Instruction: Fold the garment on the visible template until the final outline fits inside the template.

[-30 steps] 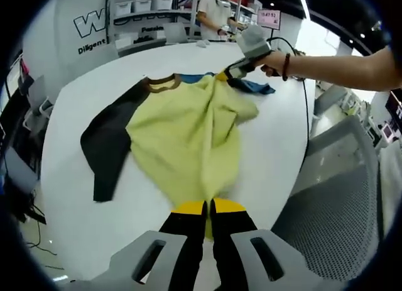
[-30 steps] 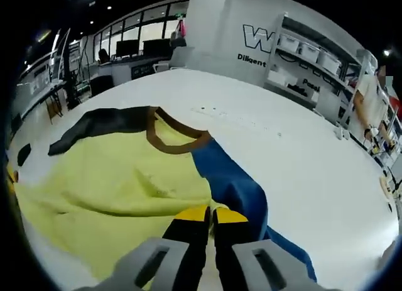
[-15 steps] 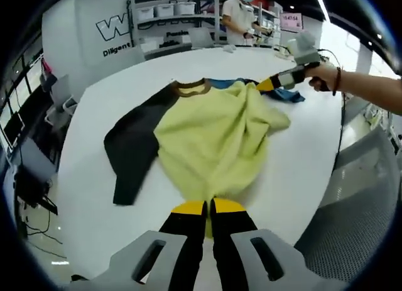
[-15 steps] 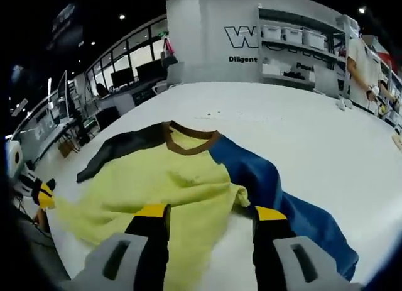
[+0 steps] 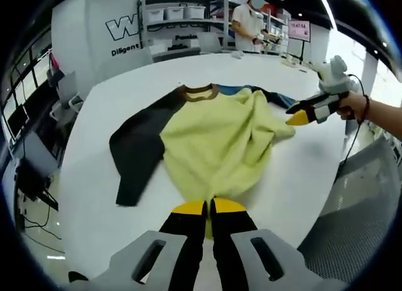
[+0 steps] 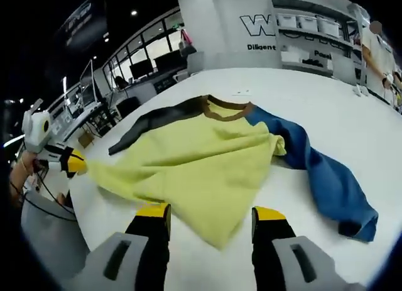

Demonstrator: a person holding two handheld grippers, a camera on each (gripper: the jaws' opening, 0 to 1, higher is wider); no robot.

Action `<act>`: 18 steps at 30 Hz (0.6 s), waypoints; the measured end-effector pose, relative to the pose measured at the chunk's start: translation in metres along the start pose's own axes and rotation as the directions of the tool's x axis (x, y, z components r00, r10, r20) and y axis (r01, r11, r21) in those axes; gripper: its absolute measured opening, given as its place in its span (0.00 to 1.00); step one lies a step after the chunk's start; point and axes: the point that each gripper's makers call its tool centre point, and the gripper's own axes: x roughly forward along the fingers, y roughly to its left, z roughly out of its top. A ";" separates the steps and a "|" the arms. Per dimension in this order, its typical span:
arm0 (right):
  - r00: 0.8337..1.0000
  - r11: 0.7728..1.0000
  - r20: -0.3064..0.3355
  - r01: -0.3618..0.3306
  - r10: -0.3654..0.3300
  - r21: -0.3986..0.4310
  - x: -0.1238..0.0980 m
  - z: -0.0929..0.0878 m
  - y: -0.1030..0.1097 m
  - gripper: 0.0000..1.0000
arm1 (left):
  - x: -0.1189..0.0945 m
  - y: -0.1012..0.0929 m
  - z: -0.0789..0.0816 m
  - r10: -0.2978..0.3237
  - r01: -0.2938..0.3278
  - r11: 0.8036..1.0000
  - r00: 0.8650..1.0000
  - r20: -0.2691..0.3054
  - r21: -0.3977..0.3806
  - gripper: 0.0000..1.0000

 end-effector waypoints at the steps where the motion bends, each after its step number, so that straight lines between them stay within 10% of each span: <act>1: 0.999 1.000 -0.033 -0.001 0.001 -0.015 -0.001 -0.008 0.002 0.46 | 0.000 0.000 0.000 0.001 -0.001 1.000 1.000 0.002 0.000 0.03; 8: 0.994 0.998 -0.113 -0.011 0.004 -0.069 0.002 -0.035 0.005 0.26 | 0.000 0.000 0.000 -0.002 0.002 1.000 1.000 -0.001 0.003 0.03; 18: 0.997 0.991 -0.071 -0.036 0.027 -0.127 -0.005 -0.031 0.006 0.00 | -0.001 0.001 0.000 -0.001 0.001 1.000 1.000 0.001 0.002 0.03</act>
